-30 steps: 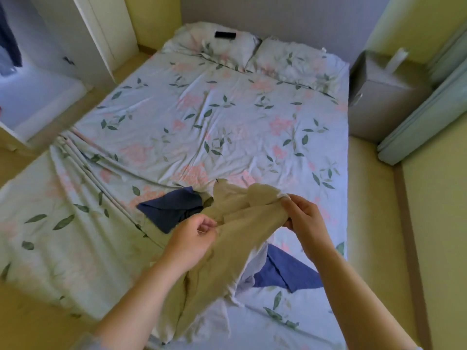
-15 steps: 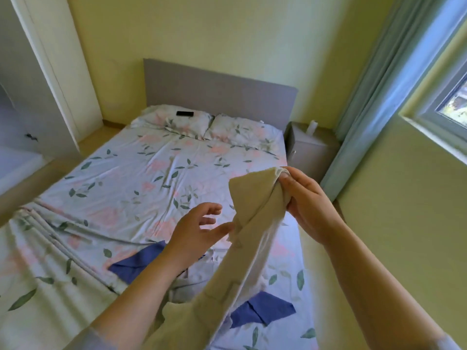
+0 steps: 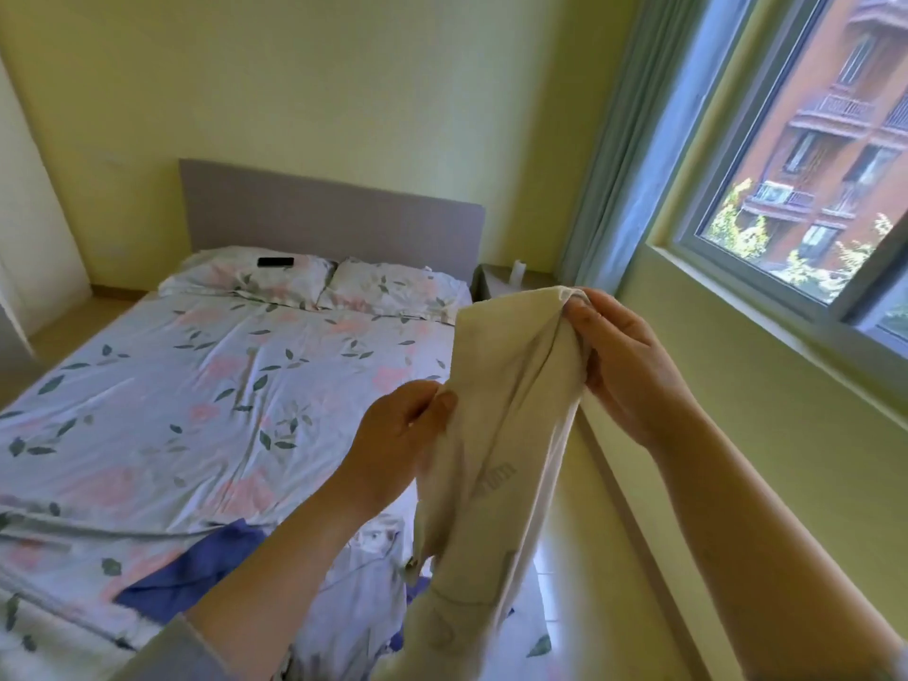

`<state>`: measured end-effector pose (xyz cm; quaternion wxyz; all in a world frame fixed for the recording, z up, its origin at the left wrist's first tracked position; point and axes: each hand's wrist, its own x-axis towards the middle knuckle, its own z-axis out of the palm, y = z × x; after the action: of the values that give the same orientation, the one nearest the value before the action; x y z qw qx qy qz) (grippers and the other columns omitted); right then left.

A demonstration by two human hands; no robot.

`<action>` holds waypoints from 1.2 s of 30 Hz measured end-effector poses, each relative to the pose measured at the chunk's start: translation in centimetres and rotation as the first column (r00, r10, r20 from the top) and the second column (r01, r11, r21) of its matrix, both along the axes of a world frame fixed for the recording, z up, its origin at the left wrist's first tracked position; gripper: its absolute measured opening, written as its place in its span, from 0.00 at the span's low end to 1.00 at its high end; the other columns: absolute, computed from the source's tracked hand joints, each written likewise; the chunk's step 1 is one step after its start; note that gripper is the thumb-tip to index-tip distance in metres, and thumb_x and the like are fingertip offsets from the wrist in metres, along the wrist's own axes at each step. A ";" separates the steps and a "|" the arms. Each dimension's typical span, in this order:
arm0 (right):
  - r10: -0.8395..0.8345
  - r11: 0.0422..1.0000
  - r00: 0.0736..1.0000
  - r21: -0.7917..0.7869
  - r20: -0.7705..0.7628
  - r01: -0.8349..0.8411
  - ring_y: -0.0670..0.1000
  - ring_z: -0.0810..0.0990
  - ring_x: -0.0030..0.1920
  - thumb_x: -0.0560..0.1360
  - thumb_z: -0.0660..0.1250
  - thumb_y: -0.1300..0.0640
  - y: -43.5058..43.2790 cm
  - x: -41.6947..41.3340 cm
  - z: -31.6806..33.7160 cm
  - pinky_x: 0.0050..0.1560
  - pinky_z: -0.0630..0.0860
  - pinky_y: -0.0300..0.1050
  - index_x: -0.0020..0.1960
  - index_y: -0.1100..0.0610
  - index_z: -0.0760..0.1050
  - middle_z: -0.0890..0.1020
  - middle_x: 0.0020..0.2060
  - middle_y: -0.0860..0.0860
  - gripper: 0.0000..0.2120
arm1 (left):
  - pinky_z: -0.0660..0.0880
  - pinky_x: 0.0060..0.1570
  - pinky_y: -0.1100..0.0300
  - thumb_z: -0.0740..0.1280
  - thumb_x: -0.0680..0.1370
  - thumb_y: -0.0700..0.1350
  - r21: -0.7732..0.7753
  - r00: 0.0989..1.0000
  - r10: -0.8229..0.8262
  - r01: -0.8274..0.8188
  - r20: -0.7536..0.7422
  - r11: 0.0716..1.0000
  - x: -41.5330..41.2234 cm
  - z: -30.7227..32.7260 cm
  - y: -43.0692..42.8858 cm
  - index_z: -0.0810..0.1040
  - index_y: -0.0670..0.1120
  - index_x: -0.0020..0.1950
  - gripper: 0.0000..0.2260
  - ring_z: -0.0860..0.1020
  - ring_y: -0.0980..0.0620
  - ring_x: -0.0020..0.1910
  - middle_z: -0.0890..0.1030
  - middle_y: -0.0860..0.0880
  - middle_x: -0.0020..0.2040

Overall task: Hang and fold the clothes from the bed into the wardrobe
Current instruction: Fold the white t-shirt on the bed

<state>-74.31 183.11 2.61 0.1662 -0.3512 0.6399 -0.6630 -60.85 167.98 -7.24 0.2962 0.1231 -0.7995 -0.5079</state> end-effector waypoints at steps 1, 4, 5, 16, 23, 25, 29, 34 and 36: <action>-0.066 0.998 0.996 0.020 -0.057 0.067 0.47 0.77 0.44 0.82 0.60 0.55 0.5 -0.3 0.0 0.51 0.74 0.47 0.52 0.53 0.81 0.81 0.40 0.47 0.10 | 0.62 0.32 0.67 0.61 0.82 0.46 0.072 0.999 0.042 -0.041 -0.014 0.997 -0.1 0.3 -0.2 0.67 0.44 0.34 0.17 0.65 0.58 0.29 0.66 0.55 0.28; -0.173 0.982 0.978 0.055 -0.118 0.180 0.47 0.75 0.41 0.81 0.63 0.56 1.6 -1.2 -0.1 0.47 0.72 0.45 0.45 0.52 0.81 0.78 0.38 0.49 0.10 | 0.67 0.41 0.58 0.59 0.82 0.52 0.207 0.996 0.082 -0.075 -0.023 0.975 -0.5 1.6 -0.7 0.73 0.33 0.44 0.21 0.70 0.50 0.37 0.71 0.41 0.35; -0.181 0.980 0.978 0.059 -0.101 0.188 0.45 0.75 0.39 0.80 0.64 0.56 1.8 -1.4 -0.2 0.43 0.72 0.42 0.43 0.52 0.82 0.78 0.35 0.47 0.10 | 0.68 0.42 0.55 0.59 0.82 0.55 0.210 0.997 0.077 -0.073 -0.012 0.975 -0.6 2.0 -0.7 0.73 0.33 0.45 0.23 0.71 0.48 0.38 0.72 0.37 0.37; -0.163 0.985 0.987 0.049 0.003 0.163 0.49 0.79 0.40 0.79 0.64 0.63 3.5 -1.9 -1.3 0.43 0.75 0.43 0.43 0.52 0.83 0.82 0.37 0.51 0.12 | 0.67 0.36 0.57 0.69 0.75 0.56 0.100 0.998 -0.008 0.002 0.063 0.995 -1.0 3.7 -1.1 0.77 0.36 0.43 0.21 0.70 0.49 0.33 0.73 0.45 0.33; -0.172 0.985 0.984 0.031 0.035 0.171 0.50 0.80 0.41 0.79 0.66 0.59 2.4 -2.0 -1.7 0.46 0.77 0.48 0.49 0.55 0.83 0.83 0.41 0.54 0.06 | 0.69 0.37 0.68 0.72 0.74 0.48 -0.253 0.944 0.329 -0.320 -0.009 0.913 -0.9 5.0 -2.0 0.79 0.50 0.46 0.05 0.75 0.58 0.38 0.78 0.54 0.42; -0.161 0.987 0.986 0.026 0.043 0.160 0.51 0.79 0.41 0.79 0.66 0.58 1.5 -1.9 -1.7 0.45 0.76 0.47 0.50 0.57 0.82 0.82 0.41 0.56 0.06 | 0.70 0.34 0.70 0.71 0.74 0.48 -0.196 0.957 0.287 -0.290 -0.046 0.937 -0.9 5.3 -1.8 0.79 0.48 0.43 0.04 0.76 0.59 0.34 0.79 0.52 0.36; -0.126 0.991 0.992 0.049 0.019 0.124 0.44 0.78 0.35 0.79 0.66 0.55 0.0 -1.6 -1.6 0.32 0.73 0.33 0.50 0.56 0.81 0.81 0.39 0.52 0.06 | 0.78 0.41 0.60 0.69 0.77 0.47 0.036 0.996 0.006 -0.009 0.085 0.999 -1.4 5.1 -0.5 0.82 0.45 0.45 0.06 0.82 0.52 0.39 0.84 0.48 0.39; -0.110 0.994 0.994 0.024 0.018 0.110 0.42 0.78 0.33 0.79 0.66 0.56 -0.7 -2.1 -1.0 0.31 0.73 0.33 0.48 0.56 0.80 0.81 0.36 0.51 0.05 | 0.80 0.44 0.56 0.67 0.79 0.47 0.151 0.998 -0.030 0.020 0.064 0.988 -1.7 4.5 -0.8 0.82 0.44 0.47 0.08 0.84 0.49 0.41 0.85 0.47 0.42; -0.056 0.998 0.997 0.012 0.054 0.055 0.47 0.79 0.36 0.80 0.65 0.57 -1.0 -2.2 -0.8 0.36 0.77 0.38 0.48 0.58 0.78 0.81 0.36 0.53 0.05 | 0.82 0.46 0.57 0.65 0.80 0.47 0.286 0.992 -0.118 0.103 0.035 0.953 -2.1 4.8 -0.7 0.83 0.43 0.49 0.10 0.84 0.48 0.44 0.86 0.46 0.45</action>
<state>-76.46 182.11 1.79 0.1668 -0.3144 0.6481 -0.6733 -62.94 167.25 -2.48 0.2259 0.1325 -0.7314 -0.6297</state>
